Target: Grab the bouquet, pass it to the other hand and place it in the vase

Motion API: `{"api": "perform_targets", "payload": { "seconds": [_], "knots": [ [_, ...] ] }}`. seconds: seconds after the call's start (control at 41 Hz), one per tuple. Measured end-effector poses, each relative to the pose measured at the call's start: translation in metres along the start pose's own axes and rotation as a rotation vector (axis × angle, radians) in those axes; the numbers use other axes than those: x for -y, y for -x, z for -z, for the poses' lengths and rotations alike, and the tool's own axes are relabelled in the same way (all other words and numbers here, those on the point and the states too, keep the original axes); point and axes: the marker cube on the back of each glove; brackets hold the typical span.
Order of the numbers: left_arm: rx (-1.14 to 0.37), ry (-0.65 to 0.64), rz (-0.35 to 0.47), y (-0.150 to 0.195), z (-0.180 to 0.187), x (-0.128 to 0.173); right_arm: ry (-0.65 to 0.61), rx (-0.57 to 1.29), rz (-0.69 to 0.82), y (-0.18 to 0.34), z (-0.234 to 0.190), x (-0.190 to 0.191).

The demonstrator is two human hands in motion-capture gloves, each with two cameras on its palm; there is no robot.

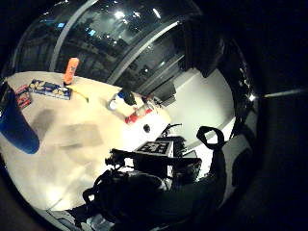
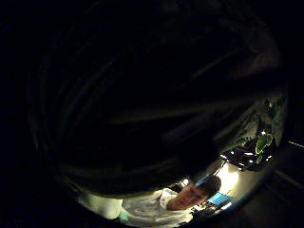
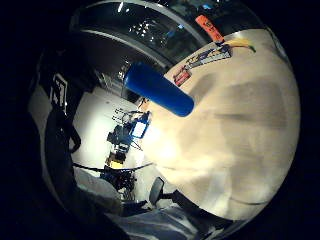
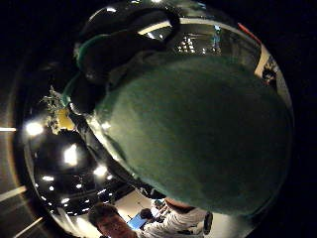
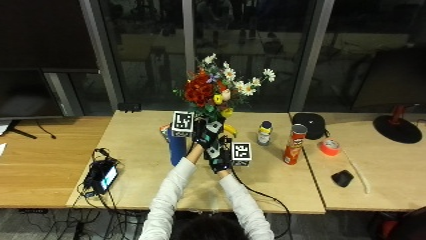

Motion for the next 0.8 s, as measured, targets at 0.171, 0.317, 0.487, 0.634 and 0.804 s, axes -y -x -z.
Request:
{"api": "perform_targets", "payload": {
  "seconds": [0.171, 0.317, 0.487, 0.634, 0.804],
  "knots": [
    [-0.164, -0.054, 0.005, -0.057, 0.007, 0.021, 0.169, -0.194, 0.449, -0.032, 0.018, 0.020],
    [-0.022, -0.093, 0.019, -0.065, 0.027, 0.042, 0.160, -0.157, 0.031, -0.019, 0.031, -0.005],
    [0.257, -0.223, 0.086, -0.049, 0.069, 0.078, 0.127, -0.302, -0.010, -0.031, 0.059, 0.005],
    [0.401, -0.307, 0.172, -0.039, 0.094, 0.096, 0.070, -0.310, -0.038, -0.025, 0.077, 0.012],
    [0.488, -0.403, 0.183, -0.027, 0.123, 0.118, -0.010, -0.257, -0.137, -0.025, 0.103, 0.029]
  ]
}}
